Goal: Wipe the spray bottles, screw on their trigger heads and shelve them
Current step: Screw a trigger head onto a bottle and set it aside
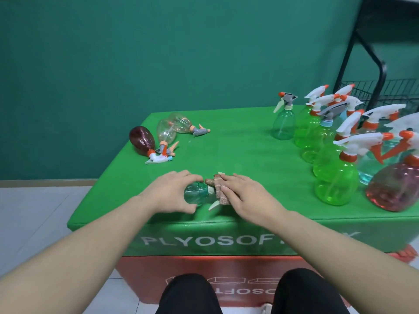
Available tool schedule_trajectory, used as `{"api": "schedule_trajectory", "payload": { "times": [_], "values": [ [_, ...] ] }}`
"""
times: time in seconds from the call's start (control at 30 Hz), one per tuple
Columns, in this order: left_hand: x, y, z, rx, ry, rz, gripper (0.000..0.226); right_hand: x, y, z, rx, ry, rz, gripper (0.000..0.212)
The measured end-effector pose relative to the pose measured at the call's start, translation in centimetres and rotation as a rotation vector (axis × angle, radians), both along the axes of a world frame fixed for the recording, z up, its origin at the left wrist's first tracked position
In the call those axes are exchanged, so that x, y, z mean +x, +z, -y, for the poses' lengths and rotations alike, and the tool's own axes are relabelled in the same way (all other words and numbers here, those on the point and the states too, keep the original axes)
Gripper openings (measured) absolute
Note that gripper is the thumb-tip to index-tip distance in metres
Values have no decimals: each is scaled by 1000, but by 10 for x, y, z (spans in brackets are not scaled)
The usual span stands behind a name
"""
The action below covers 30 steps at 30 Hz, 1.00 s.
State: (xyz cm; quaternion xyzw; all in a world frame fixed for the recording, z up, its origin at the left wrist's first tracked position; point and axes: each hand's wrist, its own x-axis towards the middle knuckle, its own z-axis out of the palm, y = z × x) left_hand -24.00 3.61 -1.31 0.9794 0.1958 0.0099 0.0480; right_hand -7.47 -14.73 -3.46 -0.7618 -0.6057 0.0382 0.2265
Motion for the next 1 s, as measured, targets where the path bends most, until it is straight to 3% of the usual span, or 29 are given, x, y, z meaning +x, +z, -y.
{"api": "schedule_trajectory", "payload": {
  "times": [0.17, 0.53, 0.87, 1.0],
  "values": [
    [5, -4, -2, 28, -12, 13, 87, -3, -8, 3, -146, 14, 134, 53],
    [-2, -11, -1, 55, -32, 100, 80, 9, 12, -47, -357, 105, 104, 50],
    [-3, -14, -4, 26, -2, 124, 80, 11, 25, -44, -390, 89, 171, 43],
    [-3, -15, -8, -17, 13, 139, 79, 14, 23, -43, -352, 110, 111, 44]
  ]
}}
